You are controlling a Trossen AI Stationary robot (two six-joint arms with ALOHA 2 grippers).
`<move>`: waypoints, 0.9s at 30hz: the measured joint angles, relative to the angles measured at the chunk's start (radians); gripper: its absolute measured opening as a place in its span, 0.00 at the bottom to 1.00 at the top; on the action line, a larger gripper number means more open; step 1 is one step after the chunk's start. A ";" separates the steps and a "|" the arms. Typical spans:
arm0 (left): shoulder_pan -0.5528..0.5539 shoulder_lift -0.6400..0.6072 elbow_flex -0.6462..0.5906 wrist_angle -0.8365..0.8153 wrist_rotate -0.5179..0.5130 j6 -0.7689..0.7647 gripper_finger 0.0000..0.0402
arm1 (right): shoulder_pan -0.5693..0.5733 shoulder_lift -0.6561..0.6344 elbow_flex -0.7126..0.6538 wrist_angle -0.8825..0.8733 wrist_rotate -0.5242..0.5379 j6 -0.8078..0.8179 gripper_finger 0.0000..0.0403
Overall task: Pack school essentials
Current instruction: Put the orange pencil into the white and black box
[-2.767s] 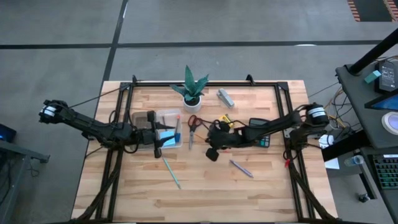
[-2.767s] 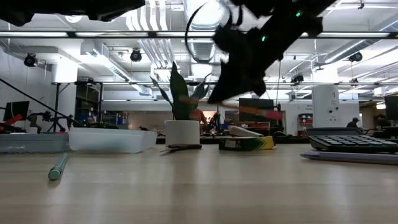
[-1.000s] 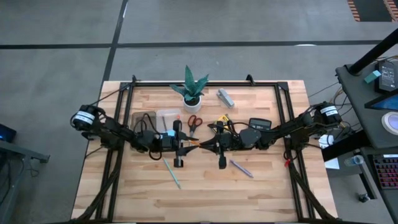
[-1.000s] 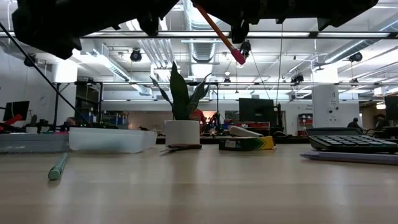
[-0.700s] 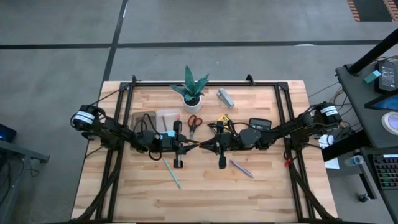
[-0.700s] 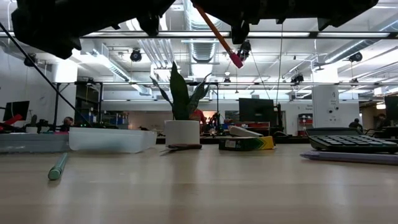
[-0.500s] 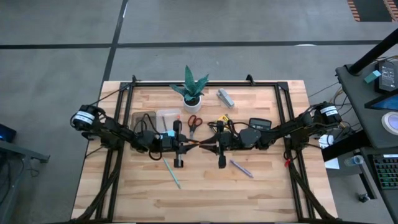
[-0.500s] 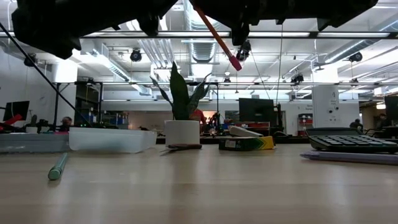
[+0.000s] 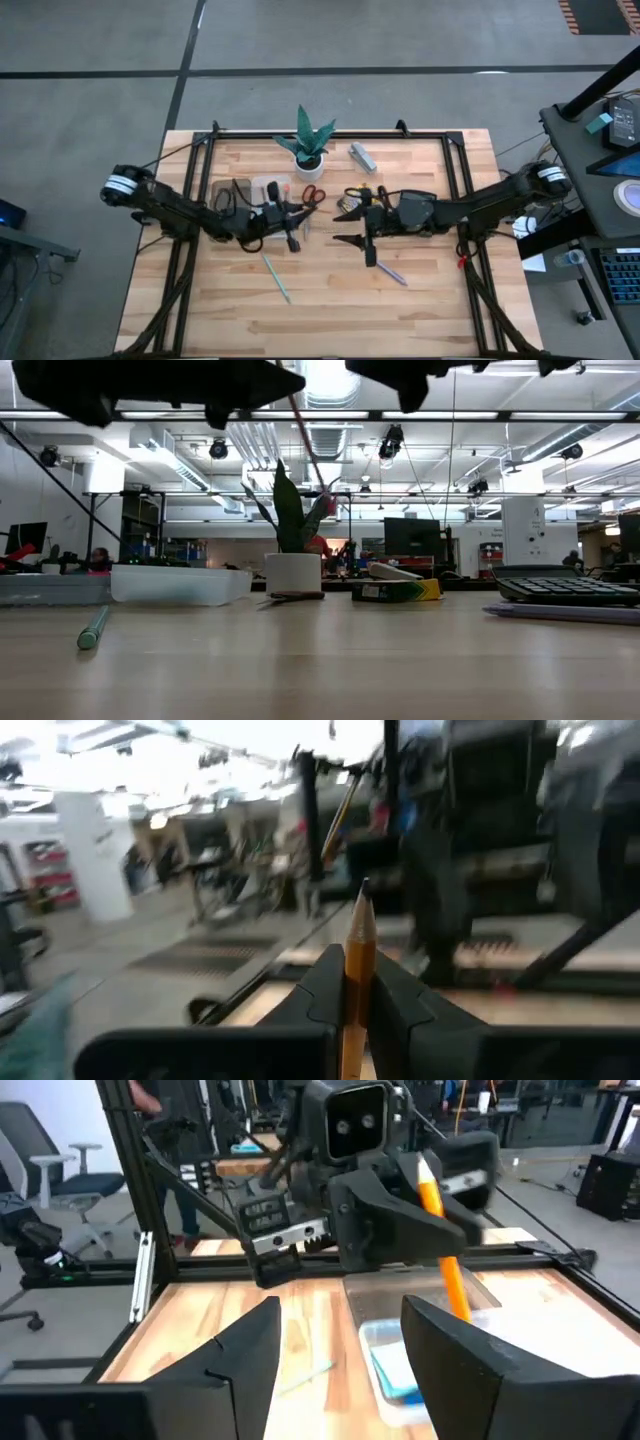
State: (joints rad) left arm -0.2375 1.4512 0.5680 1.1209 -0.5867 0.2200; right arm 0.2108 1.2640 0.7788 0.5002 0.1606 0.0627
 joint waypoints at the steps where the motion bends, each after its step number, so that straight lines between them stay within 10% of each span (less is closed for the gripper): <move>1: 0.000 -0.032 0.005 -0.073 -0.021 0.003 0.01 | 0.000 -0.027 0.000 -0.032 0.004 0.005 0.49; 7: -0.001 -0.219 0.090 -0.606 -0.186 -0.120 0.00 | 0.001 -0.149 0.000 -0.235 0.076 0.008 0.47; 14: 0.048 -0.364 0.248 -1.407 -0.337 -0.758 0.00 | -0.001 -0.212 0.000 -0.351 0.079 -0.048 0.46; 27: 0.372 -0.179 0.416 -1.860 0.025 -1.086 0.01 | -0.002 -0.293 -0.001 -0.614 0.161 -0.077 0.46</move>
State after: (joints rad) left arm 0.1342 1.2724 0.9842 -0.7387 -0.5622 -0.8658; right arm 0.2089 0.9713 0.7780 -0.1135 0.3218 -0.0147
